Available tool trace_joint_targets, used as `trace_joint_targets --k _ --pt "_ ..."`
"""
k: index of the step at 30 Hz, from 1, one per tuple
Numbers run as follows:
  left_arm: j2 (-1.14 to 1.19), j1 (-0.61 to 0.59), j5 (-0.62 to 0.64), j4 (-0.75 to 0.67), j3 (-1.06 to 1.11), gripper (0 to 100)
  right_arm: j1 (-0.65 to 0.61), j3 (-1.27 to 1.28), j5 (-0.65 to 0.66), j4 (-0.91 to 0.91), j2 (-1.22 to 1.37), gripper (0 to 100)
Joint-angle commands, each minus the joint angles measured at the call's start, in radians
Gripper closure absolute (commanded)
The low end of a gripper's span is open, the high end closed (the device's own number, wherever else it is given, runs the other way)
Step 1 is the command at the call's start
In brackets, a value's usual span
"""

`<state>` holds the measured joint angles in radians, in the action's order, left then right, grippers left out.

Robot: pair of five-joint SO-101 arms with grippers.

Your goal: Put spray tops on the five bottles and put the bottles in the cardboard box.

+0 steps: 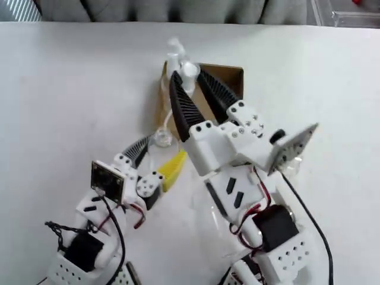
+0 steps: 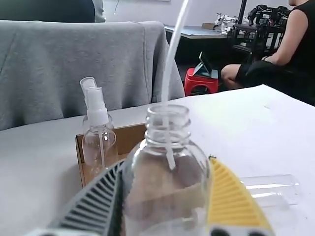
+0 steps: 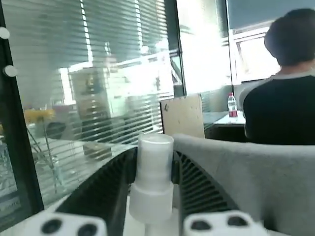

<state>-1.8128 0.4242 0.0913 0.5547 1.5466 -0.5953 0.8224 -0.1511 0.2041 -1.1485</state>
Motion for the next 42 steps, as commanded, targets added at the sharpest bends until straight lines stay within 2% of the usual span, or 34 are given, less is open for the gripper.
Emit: trace_joint_targets --k 1,10,13,22,29,34,37,42 --pt "-0.019 0.008 -0.008 -0.034 -0.012 98 -0.007 0.029 0.006 0.001 0.001 98.2" --pt "-0.019 0.008 -0.008 -0.034 -0.012 98 -0.114 0.12 0.014 0.015 0.001 97.8" --pt "-0.019 0.008 -0.008 -0.034 -0.012 98 -0.136 0.124 0.014 0.096 0.001 97.4" --pt "-0.019 0.008 -0.008 -0.034 -0.006 98 -0.137 0.124 0.014 0.251 -0.12 74.6" --pt "-0.019 0.007 -0.008 -0.034 -0.003 98 -0.13 0.003 0.015 0.306 -0.219 81.3" --pt "-0.019 0.007 -0.008 -0.034 -0.003 98 -0.093 -0.104 0.015 0.32 -0.18 98.9" --pt "-0.019 0.007 -0.008 -0.034 -0.003 98 -0.047 -0.141 0.015 0.314 -0.07 95.7" --pt "-0.019 0.007 -0.008 -0.034 -0.002 98 -0.007 -0.227 0.008 0.314 0.14 98.1"
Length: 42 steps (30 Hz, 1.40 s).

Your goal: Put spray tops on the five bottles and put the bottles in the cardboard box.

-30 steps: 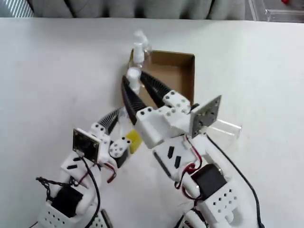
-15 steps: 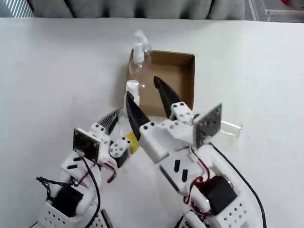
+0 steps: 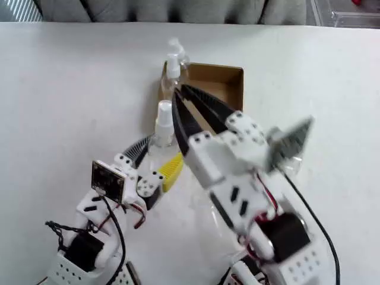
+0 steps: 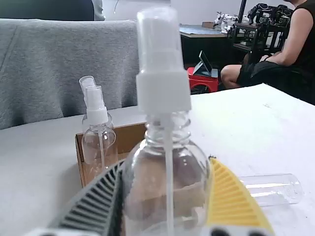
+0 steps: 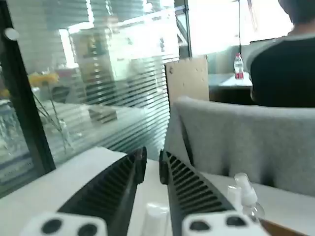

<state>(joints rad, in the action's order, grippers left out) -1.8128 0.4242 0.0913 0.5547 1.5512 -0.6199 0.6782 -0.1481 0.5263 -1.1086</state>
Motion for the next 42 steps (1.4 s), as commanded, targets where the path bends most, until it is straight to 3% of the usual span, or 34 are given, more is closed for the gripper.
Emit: trace_joint_targets --k 1,10,18,35,42 --pt "-0.019 0.007 -0.008 -0.034 -0.006 98 0.015 -0.1 0.005 -0.008 0.133 98.2" --pt "-0.019 0.007 -0.008 -0.034 -0.006 98 0.013 -0.147 0.011 0.01 0.265 98.2" --pt "-0.019 0.007 -0.008 -0.034 -0.006 98 0.012 -0.15 0.009 0.148 0.259 98.2" --pt "-0.019 -0.001 -0.002 -0.034 -0.006 98 0.022 -0.135 0.006 0.124 0.022 98.1" --pt "-0.013 -0.002 0.002 -0.006 -0.051 98 0.022 0.083 0.009 0.148 -0.131 98.1"
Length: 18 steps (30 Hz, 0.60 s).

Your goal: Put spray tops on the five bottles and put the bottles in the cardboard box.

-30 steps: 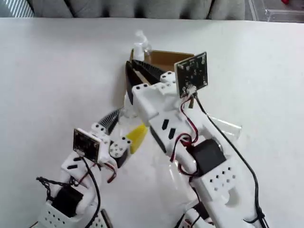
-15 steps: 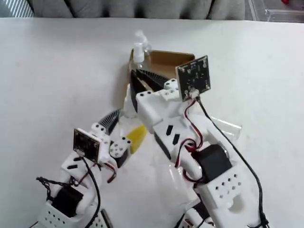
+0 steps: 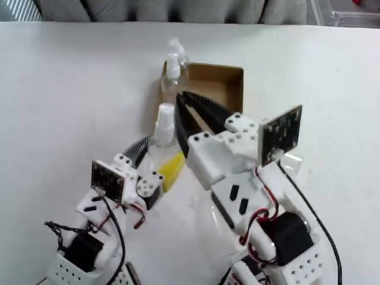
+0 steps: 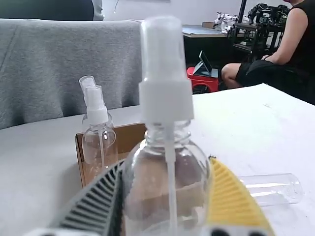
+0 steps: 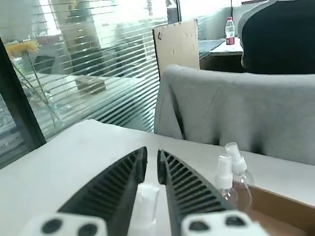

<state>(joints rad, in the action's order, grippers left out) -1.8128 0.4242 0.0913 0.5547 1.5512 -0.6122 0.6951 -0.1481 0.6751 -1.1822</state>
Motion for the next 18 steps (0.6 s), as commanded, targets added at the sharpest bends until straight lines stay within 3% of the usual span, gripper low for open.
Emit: trace_joint_targets --k 1,9,18 --pt "-0.013 -0.002 0.002 0.02 -0.074 98 0.015 0.104 0.009 -0.001 -0.079 98.1" --pt "0.027 -0.002 0.005 0.104 -0.203 98 0.015 0.255 0.009 0.001 -0.226 98.2" --pt "0.527 -0.091 0.077 0.084 -0.535 98 0.039 0.468 0.011 0.007 -0.456 98.2"
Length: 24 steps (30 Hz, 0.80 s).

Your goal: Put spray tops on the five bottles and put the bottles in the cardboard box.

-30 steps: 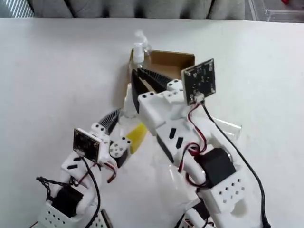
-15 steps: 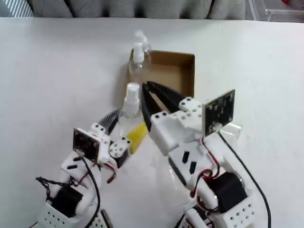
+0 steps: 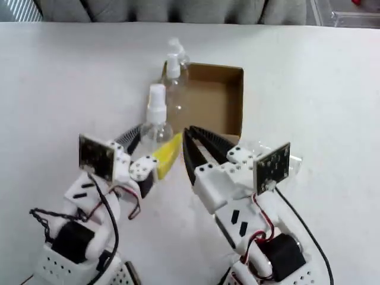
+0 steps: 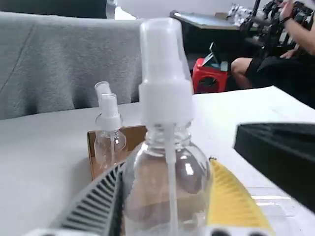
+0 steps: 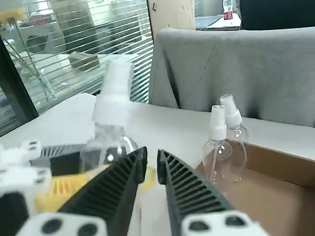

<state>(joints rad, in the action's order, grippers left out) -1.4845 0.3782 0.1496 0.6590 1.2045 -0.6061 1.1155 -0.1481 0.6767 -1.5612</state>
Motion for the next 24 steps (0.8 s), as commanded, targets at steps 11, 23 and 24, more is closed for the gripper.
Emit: trace_joint_targets --k 11,23,24 --pt "0.277 -0.047 0.035 -0.379 -0.153 98 0.019 0.253 0.006 -0.027 -0.239 98.2" --pt "0.51 -0.038 0.169 -0.275 -0.394 98 -0.272 0.296 0.012 -0.317 -0.237 98.2" --pt "0.504 -0.03 0.169 -0.255 -0.404 98 -0.272 0.318 0.012 -0.352 -0.237 98.2"
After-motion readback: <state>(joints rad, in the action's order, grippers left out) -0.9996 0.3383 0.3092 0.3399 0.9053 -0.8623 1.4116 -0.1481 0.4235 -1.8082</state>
